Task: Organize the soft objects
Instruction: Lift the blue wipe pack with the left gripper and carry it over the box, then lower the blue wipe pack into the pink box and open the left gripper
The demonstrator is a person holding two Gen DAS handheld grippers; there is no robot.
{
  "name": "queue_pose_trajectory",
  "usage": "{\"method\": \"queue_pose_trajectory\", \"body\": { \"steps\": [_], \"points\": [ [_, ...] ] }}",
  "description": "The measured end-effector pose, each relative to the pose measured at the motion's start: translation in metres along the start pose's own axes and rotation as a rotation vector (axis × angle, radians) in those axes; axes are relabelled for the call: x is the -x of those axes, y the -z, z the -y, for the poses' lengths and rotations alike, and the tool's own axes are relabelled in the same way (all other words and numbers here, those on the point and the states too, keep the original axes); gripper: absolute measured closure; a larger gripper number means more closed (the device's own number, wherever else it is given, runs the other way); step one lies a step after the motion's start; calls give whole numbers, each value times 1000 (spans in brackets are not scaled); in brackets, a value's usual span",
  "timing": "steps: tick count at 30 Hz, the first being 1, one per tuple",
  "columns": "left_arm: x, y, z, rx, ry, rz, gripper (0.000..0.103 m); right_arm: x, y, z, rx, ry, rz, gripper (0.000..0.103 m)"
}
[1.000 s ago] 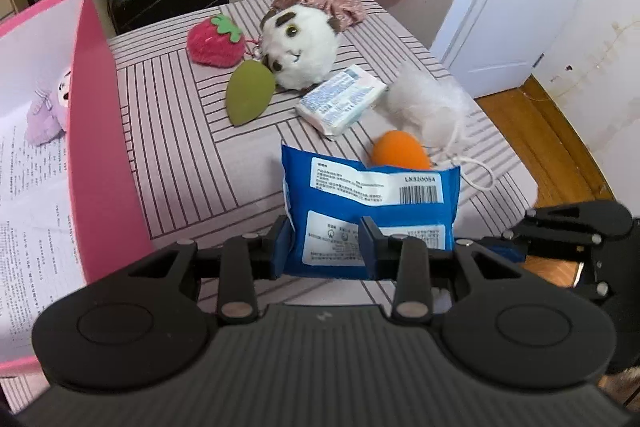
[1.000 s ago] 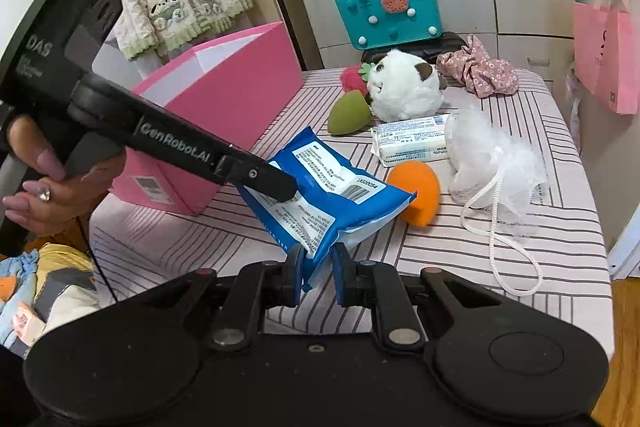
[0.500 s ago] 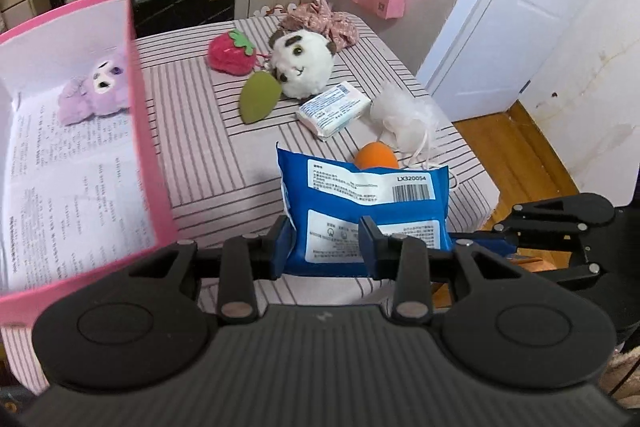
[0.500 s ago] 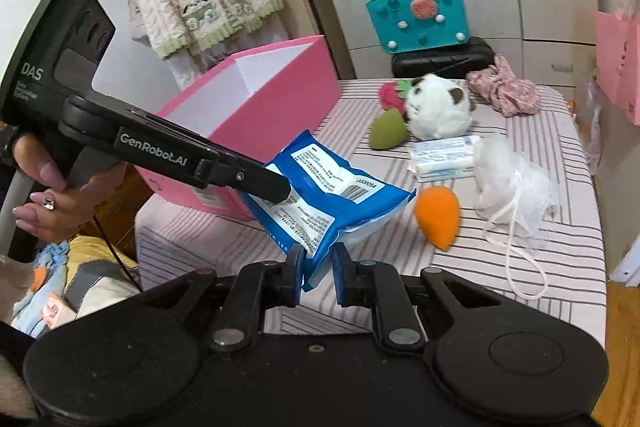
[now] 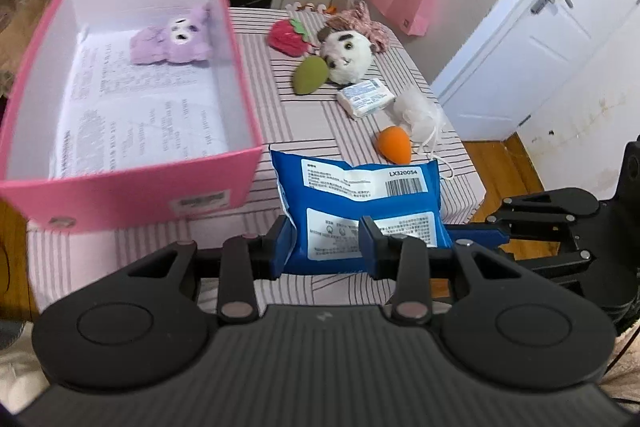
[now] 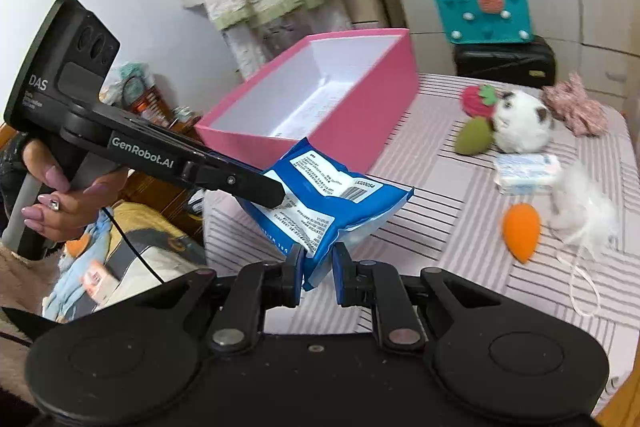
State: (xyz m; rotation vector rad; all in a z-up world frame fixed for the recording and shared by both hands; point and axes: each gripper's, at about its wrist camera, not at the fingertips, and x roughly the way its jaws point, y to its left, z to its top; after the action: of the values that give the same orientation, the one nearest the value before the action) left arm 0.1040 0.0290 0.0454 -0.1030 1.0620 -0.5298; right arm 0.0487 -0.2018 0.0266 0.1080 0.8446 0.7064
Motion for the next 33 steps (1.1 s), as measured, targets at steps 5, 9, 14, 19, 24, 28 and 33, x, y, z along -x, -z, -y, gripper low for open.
{"method": "queue_pose_trajectory", "body": {
  "steps": [5,9,14,19,24,28,33],
  "points": [
    [25,13,-14,38,-13,15,68,-4,-11,-20,47,-38,-20,84],
    [41,22,-25,68,-31,33,68,-10,-23,-32,87,-47,-14,84],
    [54,22,-37,78,-51,84,68,-16,-46,-41,135,-44,32,84],
    [58,8,-58,113,-39,130,68,-29,-75,-42,168,-36,56,84],
    [63,-15,-78,109,-44,187,68,-48,-110,-37,177,-41,59,84],
    [59,-38,-103,146,-39,217,68,-71,-135,-34,182,-22,57,84],
    [39,-66,-136,196,-43,211,68,-108,-161,-20,153,-4,6,84]
  ]
}}
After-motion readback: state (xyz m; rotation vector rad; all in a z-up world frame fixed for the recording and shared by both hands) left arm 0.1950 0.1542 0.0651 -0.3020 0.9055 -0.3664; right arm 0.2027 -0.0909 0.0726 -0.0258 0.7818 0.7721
